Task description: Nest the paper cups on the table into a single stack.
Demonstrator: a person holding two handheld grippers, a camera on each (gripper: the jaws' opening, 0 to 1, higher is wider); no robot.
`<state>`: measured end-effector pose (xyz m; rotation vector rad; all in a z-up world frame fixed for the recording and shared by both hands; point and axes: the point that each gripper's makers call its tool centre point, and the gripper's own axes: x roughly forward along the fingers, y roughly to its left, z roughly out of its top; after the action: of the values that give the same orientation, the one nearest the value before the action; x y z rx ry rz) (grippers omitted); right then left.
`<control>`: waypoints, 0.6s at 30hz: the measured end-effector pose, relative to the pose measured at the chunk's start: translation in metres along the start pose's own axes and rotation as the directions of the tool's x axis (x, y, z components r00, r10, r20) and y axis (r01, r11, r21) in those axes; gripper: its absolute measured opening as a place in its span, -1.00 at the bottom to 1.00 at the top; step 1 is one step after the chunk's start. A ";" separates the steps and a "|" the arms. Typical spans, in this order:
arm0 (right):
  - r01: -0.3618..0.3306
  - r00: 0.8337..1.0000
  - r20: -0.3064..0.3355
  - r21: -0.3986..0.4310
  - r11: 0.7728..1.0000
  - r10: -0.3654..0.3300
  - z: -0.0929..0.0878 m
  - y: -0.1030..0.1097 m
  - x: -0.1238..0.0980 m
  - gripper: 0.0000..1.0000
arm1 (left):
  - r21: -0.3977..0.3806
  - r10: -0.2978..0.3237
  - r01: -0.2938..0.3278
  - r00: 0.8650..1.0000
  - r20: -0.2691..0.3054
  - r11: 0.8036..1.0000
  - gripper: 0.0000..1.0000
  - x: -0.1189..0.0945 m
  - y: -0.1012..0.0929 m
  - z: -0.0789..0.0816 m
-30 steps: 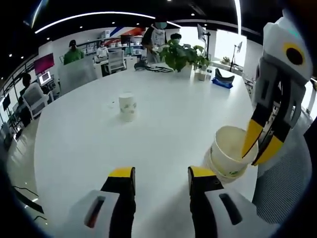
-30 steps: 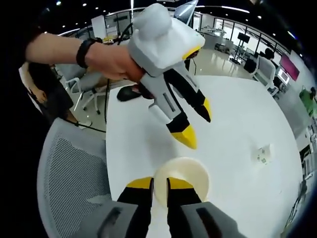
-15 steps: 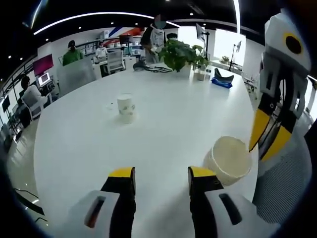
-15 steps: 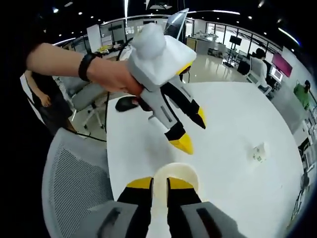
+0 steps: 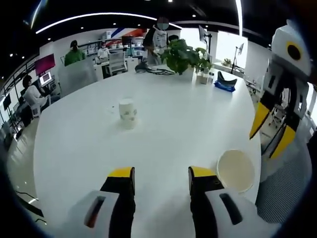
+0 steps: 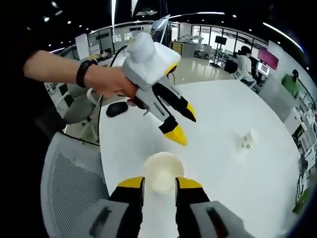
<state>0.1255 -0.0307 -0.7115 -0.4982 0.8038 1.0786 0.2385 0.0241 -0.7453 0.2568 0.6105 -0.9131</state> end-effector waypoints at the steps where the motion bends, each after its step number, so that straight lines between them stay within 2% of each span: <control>1: 0.015 1.000 0.006 0.008 1.000 -0.015 -0.003 -0.003 -0.002 -0.48 | 0.001 -0.001 0.001 1.000 0.002 1.000 -0.17 0.003 0.001 0.003; 3: 0.031 0.999 0.015 0.013 0.999 -0.032 -0.005 -0.008 -0.005 -0.38 | 0.001 0.001 -0.001 1.000 0.004 1.000 -0.17 0.007 0.004 0.006; 4: 0.065 0.997 0.032 0.029 0.997 -0.066 -0.005 -0.015 -0.009 -0.31 | -0.003 0.002 -0.002 1.000 0.006 1.000 -0.17 0.010 0.006 0.007; 6: 0.102 0.993 0.055 0.052 0.993 -0.105 -0.005 -0.022 -0.016 -0.10 | -0.005 0.002 -0.002 1.000 0.006 1.000 -0.15 0.010 0.005 0.008; 8: 0.119 0.989 0.075 0.080 0.990 -0.125 -0.006 -0.024 -0.017 0.02 | -0.004 0.019 -0.019 1.000 0.007 1.000 -0.01 0.012 0.008 0.010; 9: 0.134 0.984 0.105 0.119 0.984 -0.147 -0.006 -0.027 -0.021 0.05 | -0.008 0.019 -0.019 1.000 0.010 1.000 0.01 0.013 0.009 0.011; 11: 0.150 0.977 0.127 0.153 0.977 -0.170 -0.006 -0.031 -0.025 0.14 | -0.018 0.015 -0.015 1.000 0.012 1.000 -0.01 0.016 0.011 0.014; 13: 0.154 0.969 0.155 0.222 0.963 -0.191 -0.010 -0.034 -0.033 0.23 | -0.018 0.020 -0.020 1.000 0.011 1.000 0.00 0.015 0.011 0.014; 18: 0.162 0.959 0.177 0.298 0.941 -0.221 -0.025 -0.034 -0.042 0.32 | -0.042 0.026 -0.025 1.000 0.016 0.999 0.02 0.023 0.016 0.019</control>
<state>0.1383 -0.0864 -0.6949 -0.2121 0.6926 0.8027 0.2687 0.0097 -0.7447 0.2193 0.6088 -0.8762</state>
